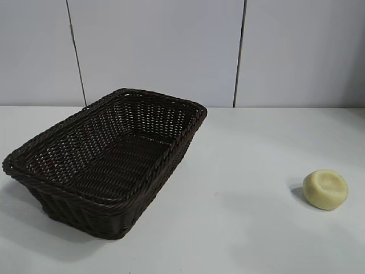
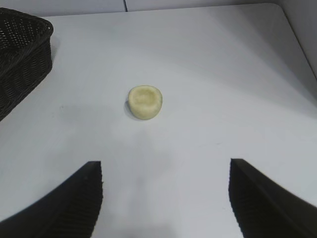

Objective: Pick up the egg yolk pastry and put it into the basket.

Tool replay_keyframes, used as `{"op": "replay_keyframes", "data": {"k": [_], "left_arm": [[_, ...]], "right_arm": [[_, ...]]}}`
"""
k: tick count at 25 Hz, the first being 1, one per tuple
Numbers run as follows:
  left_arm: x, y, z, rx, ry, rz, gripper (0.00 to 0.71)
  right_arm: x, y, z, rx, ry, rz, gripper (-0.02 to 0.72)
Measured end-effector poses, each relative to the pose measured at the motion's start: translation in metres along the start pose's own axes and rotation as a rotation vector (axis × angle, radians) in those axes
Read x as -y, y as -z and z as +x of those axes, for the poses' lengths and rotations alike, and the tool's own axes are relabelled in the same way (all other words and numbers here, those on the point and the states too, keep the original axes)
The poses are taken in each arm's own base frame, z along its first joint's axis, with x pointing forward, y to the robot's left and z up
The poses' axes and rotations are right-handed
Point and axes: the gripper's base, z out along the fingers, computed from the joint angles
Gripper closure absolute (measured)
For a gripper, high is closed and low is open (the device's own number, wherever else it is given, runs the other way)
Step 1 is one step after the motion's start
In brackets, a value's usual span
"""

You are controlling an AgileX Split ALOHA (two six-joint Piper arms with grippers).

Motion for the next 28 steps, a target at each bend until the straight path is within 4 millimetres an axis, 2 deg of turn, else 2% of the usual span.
{"op": "replay_keyframes", "data": {"k": [25, 28], "left_arm": [[0.0002, 0.0003, -0.0003, 0.001, 0.001, 0.002, 0.046], [0.0014, 0.0084, -0.0097, 0.051, 0.005, 0.013, 0.046]], "right_arm": [[0.0000, 0.0000, 0.0000, 0.000, 0.000, 0.000, 0.185], [-0.0003, 0.0057, -0.0076, 0.051, 0.002, -0.003, 0.185]]}}
